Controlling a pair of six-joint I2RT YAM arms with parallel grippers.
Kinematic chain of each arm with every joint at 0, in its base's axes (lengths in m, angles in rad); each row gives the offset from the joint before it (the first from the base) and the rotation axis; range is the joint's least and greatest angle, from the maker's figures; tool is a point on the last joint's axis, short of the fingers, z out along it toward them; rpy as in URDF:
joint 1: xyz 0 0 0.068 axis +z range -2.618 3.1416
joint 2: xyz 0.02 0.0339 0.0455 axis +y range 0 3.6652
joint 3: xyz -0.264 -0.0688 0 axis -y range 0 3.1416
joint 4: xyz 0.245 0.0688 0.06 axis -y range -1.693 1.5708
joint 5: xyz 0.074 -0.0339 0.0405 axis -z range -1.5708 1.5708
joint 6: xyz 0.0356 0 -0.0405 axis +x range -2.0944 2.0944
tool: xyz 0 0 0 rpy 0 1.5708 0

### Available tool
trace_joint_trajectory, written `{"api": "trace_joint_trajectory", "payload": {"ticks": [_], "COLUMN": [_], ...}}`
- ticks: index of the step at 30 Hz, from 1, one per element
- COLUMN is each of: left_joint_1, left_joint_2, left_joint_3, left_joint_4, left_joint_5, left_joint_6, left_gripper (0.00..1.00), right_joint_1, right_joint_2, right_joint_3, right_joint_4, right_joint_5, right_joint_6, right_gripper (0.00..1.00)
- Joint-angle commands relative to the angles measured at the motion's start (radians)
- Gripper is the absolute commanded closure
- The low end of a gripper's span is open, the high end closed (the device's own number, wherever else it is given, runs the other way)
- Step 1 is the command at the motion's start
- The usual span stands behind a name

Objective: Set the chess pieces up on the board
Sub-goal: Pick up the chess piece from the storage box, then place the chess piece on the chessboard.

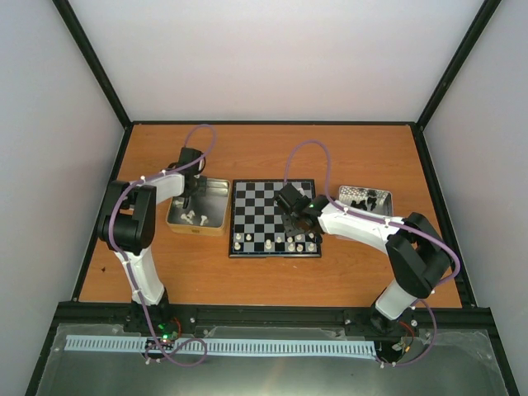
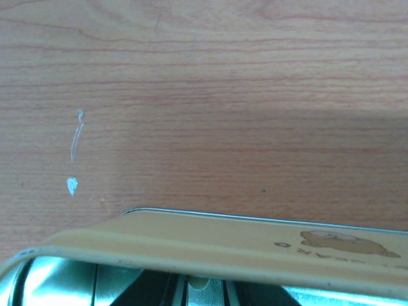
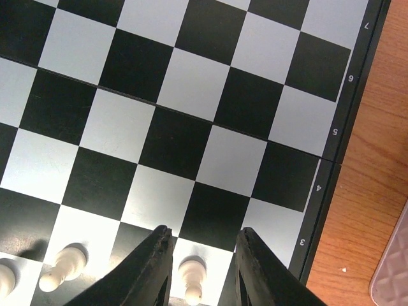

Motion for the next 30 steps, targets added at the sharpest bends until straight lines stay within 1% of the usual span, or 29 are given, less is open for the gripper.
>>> {"api": "trace_joint_trajectory", "payload": {"ticks": [1, 4, 8, 12, 15, 17, 18, 20, 21, 23, 24, 26, 28, 30], "left_joint_1": [0.004, 0.004, 0.004, 0.003, 0.001, 0.000, 0.000, 0.000, 0.000, 0.000, 0.000, -0.003, -0.012, -0.034], "left_joint_2": [0.020, -0.014, -0.087, -0.222, -0.318, -0.369, -0.393, -0.441, -0.464, -0.512, -0.545, -0.627, -0.708, -0.762], "left_joint_3": [0.020, 0.023, 0.017, -0.008, -0.020, -0.019, -0.020, -0.039, -0.052, -0.093, -0.122, -0.203, -0.284, -0.317], "left_joint_4": [-0.044, -0.097, -0.209, -0.301, -0.355, -0.382, -0.384, -0.356, -0.330, -0.251, -0.195, -0.047, 0.111, 0.190], "left_joint_5": [-0.016, 0.016, 0.155, 0.354, 0.516, 0.624, 0.683, 0.831, 0.888, 0.978, 1.007, 1.020, 1.002, 0.967], "left_joint_6": [-0.038, -0.046, -0.051, -0.041, -0.027, -0.054, -0.087, -0.186, -0.255, -0.447, -0.569, -0.816, -1.066, -1.244], "left_gripper": [0.99, 0.99, 0.99, 0.99, 0.99, 0.99, 0.99, 0.99, 0.97, 0.96, 0.96, 0.95, 0.94, 0.95], "right_joint_1": [-0.007, -0.007, -0.008, -0.016, -0.037, -0.045, -0.046, -0.045, -0.045, -0.045, -0.044, -0.035, -0.006, 0.028], "right_joint_2": [-0.008, -0.016, -0.041, -0.070, -0.084, -0.095, -0.104, -0.138, -0.157, -0.204, -0.232, -0.277, -0.300, -0.304], "right_joint_3": [0.023, 0.024, 0.044, 0.083, 0.115, 0.137, 0.142, 0.135, 0.123, 0.081, 0.054, 0.000, -0.025, -0.021], "right_joint_4": [-0.013, -0.010, -0.009, 0.010, 0.017, 0.020, 0.030, 0.059, 0.081, 0.150, 0.196, 0.288, 0.351, 0.385], "right_joint_5": [0.008, 0.006, -0.037, -0.186, -0.350, -0.447, -0.472, -0.491, -0.485, -0.446, -0.422, -0.358, -0.256, -0.185], "right_joint_6": [0.016, 0.017, 0.005, -0.051, -0.087, -0.101, -0.100, -0.092, -0.083, -0.062, -0.052, -0.036, -0.031, -0.027], "right_gripper": [0.70, 0.71, 0.71, 0.71, 0.70, 0.70, 0.70, 0.67, 0.66, 0.64, 0.62, 0.56, 0.52, 0.52]}}
